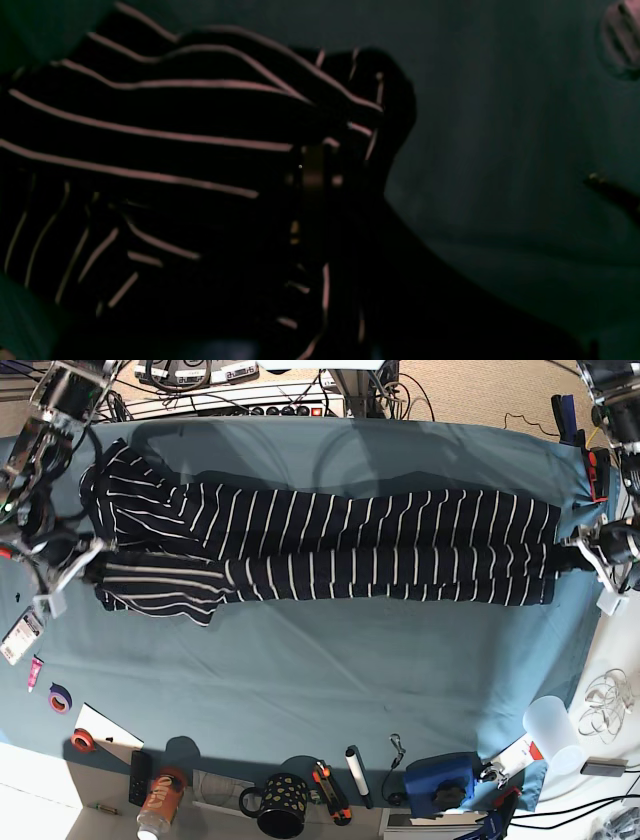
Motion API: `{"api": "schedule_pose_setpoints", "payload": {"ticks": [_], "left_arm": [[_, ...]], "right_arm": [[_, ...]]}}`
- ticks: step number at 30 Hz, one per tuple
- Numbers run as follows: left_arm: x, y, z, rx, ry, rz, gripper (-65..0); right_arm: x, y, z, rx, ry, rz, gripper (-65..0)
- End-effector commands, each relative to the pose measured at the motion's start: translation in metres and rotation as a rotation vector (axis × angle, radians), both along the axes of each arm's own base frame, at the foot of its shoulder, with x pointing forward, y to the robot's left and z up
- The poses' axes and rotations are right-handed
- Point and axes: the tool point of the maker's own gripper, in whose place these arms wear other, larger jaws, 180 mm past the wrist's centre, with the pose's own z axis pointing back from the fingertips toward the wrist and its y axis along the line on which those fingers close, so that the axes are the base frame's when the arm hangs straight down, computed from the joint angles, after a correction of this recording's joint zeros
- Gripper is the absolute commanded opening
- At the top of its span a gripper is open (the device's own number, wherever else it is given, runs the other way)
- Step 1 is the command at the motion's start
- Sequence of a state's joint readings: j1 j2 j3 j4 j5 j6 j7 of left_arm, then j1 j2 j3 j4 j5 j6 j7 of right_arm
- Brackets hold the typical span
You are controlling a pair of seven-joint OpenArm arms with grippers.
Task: Layout the t-shirt on the table in an organized manner, then fold the t-shirt properly
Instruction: 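Lift the held edge with both grippers and fold it lengthwise over, then release the folded shirt and raise both grippers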
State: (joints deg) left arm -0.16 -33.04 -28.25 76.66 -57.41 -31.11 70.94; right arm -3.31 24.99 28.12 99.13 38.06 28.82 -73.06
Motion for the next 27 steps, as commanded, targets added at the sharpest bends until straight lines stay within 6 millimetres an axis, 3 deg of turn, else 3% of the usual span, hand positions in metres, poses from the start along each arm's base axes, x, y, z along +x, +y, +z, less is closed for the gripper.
{"api": "schedule_pose_setpoints", "payload": {"ticks": [1, 5, 9, 12, 15, 20, 27], "left_arm": [[0.008, 0.01, 0.011, 0.032, -0.042, 0.01, -65.0], [0.003, 0.011, 0.007, 0.042, -0.047, 0.007, -64.0], [0.002, 0.011, 0.007, 0.045, -0.048, -0.002, -41.3], [0.003, 0.013, 0.01, 0.031, -0.05, 0.013, -38.7], [0.003, 0.014, 0.016, 0.019, -0.048, 0.007, -38.7], [0.003, 0.019, 0.044, 0.001, -0.085, -0.009, -38.7], [0.011, 0.069, 0.11, 0.024, -0.313, 0.162, -38.7]], "right_arm": [[0.006, -0.005, 0.014, -0.021, -0.051, 0.007, -65.0], [0.001, -0.004, 0.009, -0.02, -0.039, 0.008, -65.0], [-0.004, -0.002, 0.005, -0.038, -0.008, 0.049, -65.0], [-0.011, -0.002, -0.001, -0.05, 0.031, 0.069, -50.0], [-0.021, 0.001, -0.006, -0.028, 0.104, 0.081, -47.1], [-0.01, 0.016, 0.024, 0.121, -0.019, 0.135, -47.1], [-0.011, -0.021, 0.084, 0.169, -0.262, 0.047, -47.1]]}}
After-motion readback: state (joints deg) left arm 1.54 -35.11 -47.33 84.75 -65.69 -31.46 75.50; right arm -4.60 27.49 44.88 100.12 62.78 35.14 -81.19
